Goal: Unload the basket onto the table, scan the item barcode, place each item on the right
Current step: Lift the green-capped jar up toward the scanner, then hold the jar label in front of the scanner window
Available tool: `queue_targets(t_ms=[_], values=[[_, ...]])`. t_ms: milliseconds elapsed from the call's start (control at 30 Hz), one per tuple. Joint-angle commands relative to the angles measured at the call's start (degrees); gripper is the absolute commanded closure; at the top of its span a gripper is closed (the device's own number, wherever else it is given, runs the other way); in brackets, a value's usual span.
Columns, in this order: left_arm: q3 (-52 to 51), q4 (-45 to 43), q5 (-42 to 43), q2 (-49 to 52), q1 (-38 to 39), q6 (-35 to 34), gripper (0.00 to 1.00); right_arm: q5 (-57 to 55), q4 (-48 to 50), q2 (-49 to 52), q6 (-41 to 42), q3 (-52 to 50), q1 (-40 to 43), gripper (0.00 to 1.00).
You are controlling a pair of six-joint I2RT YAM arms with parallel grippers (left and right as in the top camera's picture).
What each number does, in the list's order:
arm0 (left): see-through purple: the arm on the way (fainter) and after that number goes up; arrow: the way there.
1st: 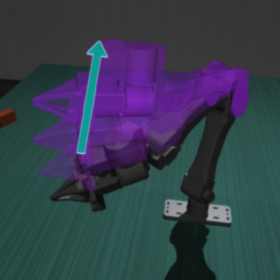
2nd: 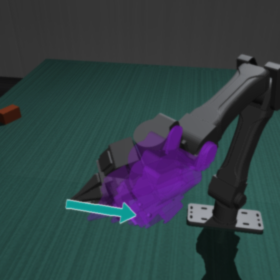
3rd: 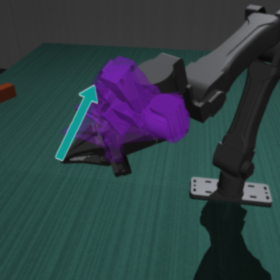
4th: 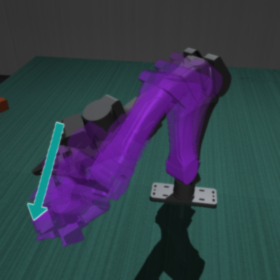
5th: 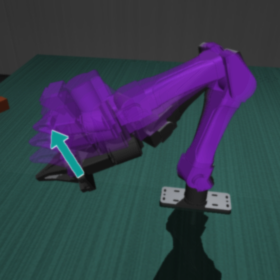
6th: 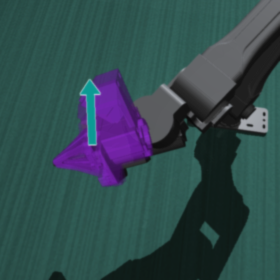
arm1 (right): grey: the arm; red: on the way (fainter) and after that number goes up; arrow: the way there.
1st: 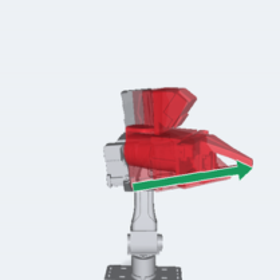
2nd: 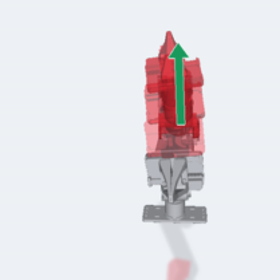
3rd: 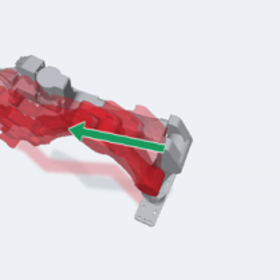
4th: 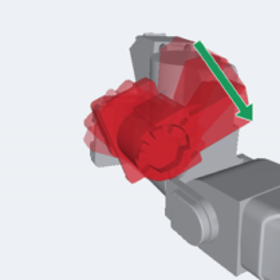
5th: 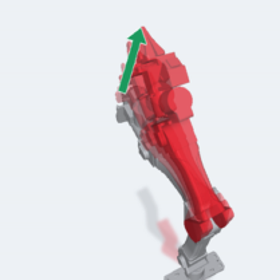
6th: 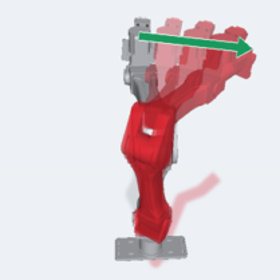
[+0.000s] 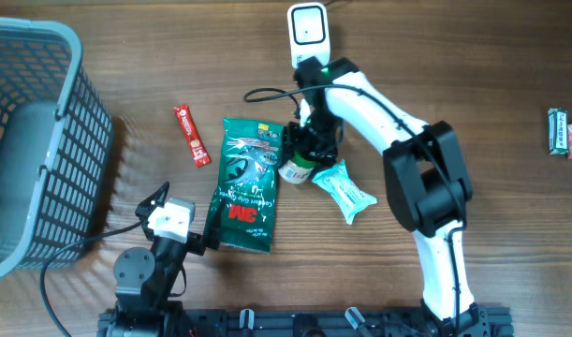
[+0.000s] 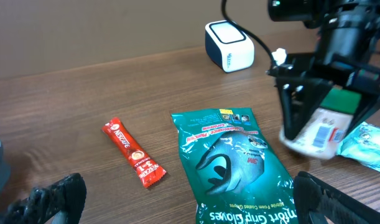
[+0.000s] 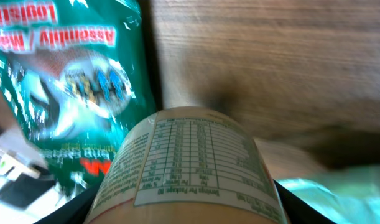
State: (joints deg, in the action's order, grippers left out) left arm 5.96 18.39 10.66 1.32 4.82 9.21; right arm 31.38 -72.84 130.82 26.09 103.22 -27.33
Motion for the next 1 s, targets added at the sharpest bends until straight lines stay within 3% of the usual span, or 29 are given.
queue_targets(t_ms=[0,300,667,800,900,967], values=[[-0.3,0.0,0.9,-0.2,0.2,0.9,0.00,5.1,-3.4,-2.8,-6.9,1.2,4.3,0.39],[-0.3,0.0,0.9,-0.2,0.2,0.9,0.00,4.8,-9.4,-3.7,-11.3,1.2,6.6,0.44],[-0.3,0.0,0.9,-0.2,0.2,0.9,0.00,2.2,-19.3,-22.8,-10.9,1.1,6.1,0.44],[-0.3,0.0,0.9,-0.2,0.2,0.9,0.00,-17.5,-13.4,-28.6,-3.0,1.1,2.9,0.44],[-0.3,0.0,0.9,-0.2,0.2,0.9,0.00,-18.9,-5.9,-29.2,-3.2,1.1,0.6,0.48],[-0.3,0.0,0.9,-0.2,0.2,0.9,0.00,-26.6,-3.4,-29.2,-1.8,1.1,-2.2,0.50]])
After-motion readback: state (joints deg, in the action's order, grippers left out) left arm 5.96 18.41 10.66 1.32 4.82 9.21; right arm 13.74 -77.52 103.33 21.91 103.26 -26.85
